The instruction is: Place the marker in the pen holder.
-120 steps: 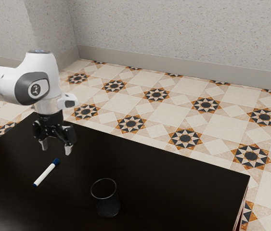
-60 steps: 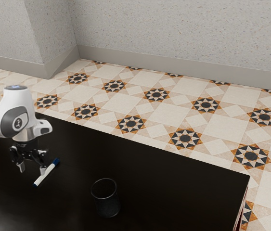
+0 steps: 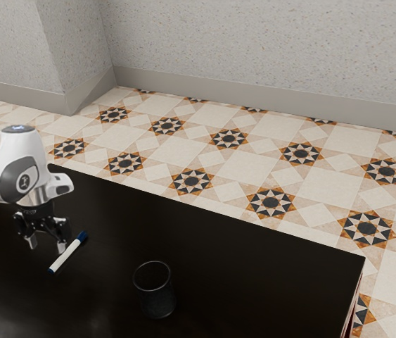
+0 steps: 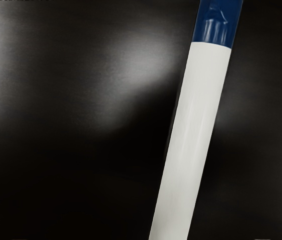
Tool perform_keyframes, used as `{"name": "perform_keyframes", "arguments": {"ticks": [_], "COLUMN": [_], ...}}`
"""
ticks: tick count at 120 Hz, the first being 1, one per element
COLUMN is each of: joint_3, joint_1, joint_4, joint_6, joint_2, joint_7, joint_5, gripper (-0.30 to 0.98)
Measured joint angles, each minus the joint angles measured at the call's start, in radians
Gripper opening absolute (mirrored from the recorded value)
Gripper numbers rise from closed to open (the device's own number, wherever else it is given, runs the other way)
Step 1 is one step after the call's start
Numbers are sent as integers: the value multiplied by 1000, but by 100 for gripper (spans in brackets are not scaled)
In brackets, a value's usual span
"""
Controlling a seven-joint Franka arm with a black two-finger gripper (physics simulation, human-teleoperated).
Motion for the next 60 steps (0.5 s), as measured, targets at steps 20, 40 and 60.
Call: {"name": "perform_keyframes", "arguments": {"ticks": [20, 40, 60], "joint_3": [0, 2, 2], "joint_1": [-70, -118, -92], "joint_4": [0, 1, 1], "joint_6": [6, 8, 10], "joint_2": [1, -1, 3], "joint_7": [8, 16, 28], "joint_5": [-7, -9, -15], "gripper": [58, 58, 58]}}
